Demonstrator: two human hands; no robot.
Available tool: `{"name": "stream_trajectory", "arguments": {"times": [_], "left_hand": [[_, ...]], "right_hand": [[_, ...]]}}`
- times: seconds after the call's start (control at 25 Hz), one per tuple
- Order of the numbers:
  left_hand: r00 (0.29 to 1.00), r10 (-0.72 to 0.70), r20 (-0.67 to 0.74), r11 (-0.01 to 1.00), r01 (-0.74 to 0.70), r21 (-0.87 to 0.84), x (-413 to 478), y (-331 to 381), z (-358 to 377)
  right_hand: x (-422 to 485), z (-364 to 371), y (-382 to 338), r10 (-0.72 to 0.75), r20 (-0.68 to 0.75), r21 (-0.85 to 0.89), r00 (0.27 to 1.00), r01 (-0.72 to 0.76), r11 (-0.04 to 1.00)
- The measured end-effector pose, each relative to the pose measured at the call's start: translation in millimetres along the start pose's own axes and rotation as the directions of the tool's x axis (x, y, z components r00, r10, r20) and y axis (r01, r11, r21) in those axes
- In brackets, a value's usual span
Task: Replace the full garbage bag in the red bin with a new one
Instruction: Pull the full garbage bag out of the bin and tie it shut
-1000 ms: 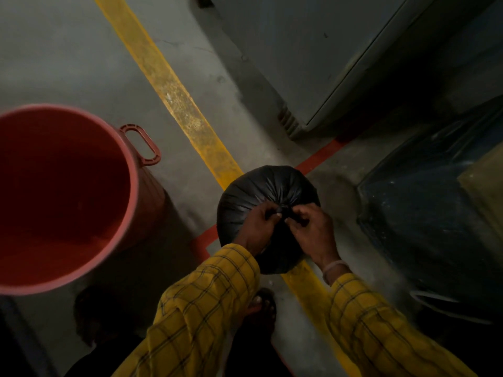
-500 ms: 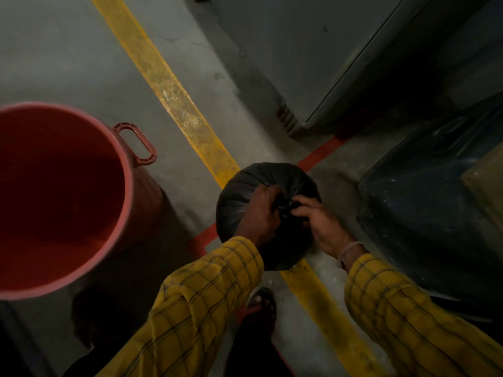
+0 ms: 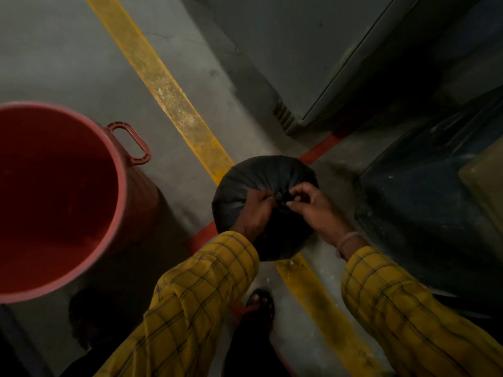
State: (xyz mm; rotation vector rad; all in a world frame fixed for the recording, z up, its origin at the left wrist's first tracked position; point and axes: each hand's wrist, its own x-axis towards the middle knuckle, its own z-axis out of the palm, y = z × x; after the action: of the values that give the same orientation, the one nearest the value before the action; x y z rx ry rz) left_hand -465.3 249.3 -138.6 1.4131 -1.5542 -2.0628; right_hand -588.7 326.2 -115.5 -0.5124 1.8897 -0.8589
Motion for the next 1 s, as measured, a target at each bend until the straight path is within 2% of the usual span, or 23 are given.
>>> {"name": "stream_trajectory", "arguments": {"times": [0.04, 0.12, 0.2, 0.28, 0.4, 0.48, 0.56, 0.64, 0.76, 0.84, 0.92, 1.0], "left_hand": [[0.989, -0.143, 0.020, 0.981, 0.145, -0.131, 2, 2, 0], [0.929, -0.355, 0.105, 0.874, 0.370, -0.315, 1, -1, 0], [0.887, -0.430, 0.169, 0.785, 0.460, -0.415, -2, -6, 0], [0.873, -0.446, 0.194, 0.757, 0.484, -0.439, -6, -8, 1], [0.857, -0.424, 0.294, 0.673, 0.515, -0.531, -9, -9, 4], [0.851, -0.424, 0.310, 0.663, 0.525, -0.534, -9, -15, 6], [0.877, -0.375, 0.300, 0.704, 0.480, -0.523, -8, -16, 7], [0.927, -0.290, 0.238, 0.817, 0.370, -0.443, -7, -16, 10], [0.967, -0.178, 0.181, 0.951, 0.217, -0.222, -10, -21, 15], [0.973, -0.054, 0.224, 0.998, 0.058, -0.013, -13, -26, 13], [0.957, 0.080, 0.278, 0.967, -0.143, 0.211, -12, -34, 11], [0.965, 0.199, 0.168, 0.866, -0.254, 0.430, -10, -38, 11]], "right_hand": [[-3, 2, 4, -0.112, -0.067, -0.093, 0.991, 0.105, 0.990], [-11, 6, 9, -0.347, -0.168, -0.332, 0.923, 0.278, 0.901], [-19, 11, 13, -0.517, -0.167, -0.488, 0.840, 0.385, 0.783], [-25, 17, 16, -0.536, -0.180, -0.509, 0.825, 0.388, 0.768], [-32, 20, 24, -0.449, -0.179, -0.467, 0.875, 0.326, 0.822], [-30, 16, 26, -0.434, -0.161, -0.469, 0.887, 0.318, 0.824], [-23, 10, 25, -0.443, -0.161, -0.504, 0.882, 0.313, 0.805], [-19, 8, 21, -0.430, -0.152, -0.562, 0.890, 0.280, 0.778], [-15, 7, 19, -0.374, -0.165, -0.564, 0.912, 0.224, 0.795], [-12, 4, 20, -0.286, -0.211, -0.496, 0.935, 0.150, 0.855], [-7, 0, 20, -0.208, -0.231, -0.408, 0.950, 0.100, 0.908], [-9, -2, 15, -0.242, -0.221, -0.366, 0.945, 0.149, 0.919]]}}
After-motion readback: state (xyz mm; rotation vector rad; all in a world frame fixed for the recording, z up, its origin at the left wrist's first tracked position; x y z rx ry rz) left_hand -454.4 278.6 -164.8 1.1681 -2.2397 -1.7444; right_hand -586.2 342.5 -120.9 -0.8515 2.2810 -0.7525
